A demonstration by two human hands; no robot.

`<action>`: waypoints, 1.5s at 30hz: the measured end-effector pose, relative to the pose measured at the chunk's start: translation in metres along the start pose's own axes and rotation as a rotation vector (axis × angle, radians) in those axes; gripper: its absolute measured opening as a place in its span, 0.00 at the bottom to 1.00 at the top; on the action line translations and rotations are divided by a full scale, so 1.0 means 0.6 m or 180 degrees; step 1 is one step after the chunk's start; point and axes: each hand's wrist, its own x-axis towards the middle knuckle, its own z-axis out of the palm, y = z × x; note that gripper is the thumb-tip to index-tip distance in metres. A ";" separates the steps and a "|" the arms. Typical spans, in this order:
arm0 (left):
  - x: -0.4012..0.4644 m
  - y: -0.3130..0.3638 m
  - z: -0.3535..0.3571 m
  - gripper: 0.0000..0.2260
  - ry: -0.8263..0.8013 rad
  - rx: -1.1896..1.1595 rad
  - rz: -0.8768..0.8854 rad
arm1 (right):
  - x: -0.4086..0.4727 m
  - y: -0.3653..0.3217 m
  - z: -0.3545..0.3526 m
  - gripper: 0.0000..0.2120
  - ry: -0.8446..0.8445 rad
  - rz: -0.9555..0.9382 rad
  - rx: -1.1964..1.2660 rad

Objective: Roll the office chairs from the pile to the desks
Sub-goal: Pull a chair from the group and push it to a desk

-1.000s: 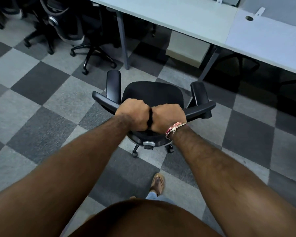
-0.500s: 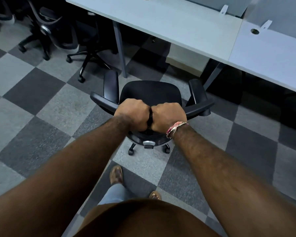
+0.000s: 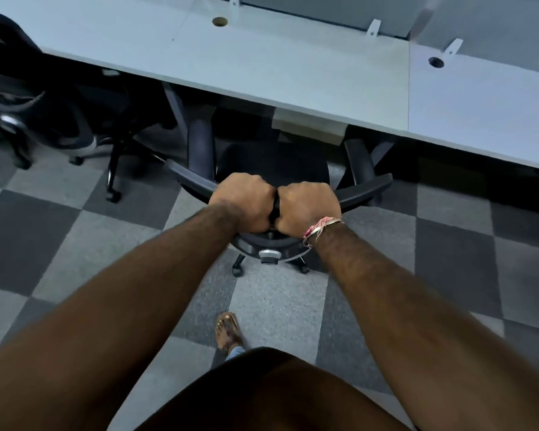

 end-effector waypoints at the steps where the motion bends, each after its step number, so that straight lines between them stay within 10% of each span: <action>1: 0.012 -0.019 0.000 0.09 0.0020 0.0024 0.0069 | 0.018 -0.003 0.000 0.09 0.0008 0.0033 0.0020; 45: 0.442 -0.390 -0.073 0.05 0.0129 -0.0050 0.0657 | 0.538 0.126 -0.006 0.13 0.0011 0.0432 0.0054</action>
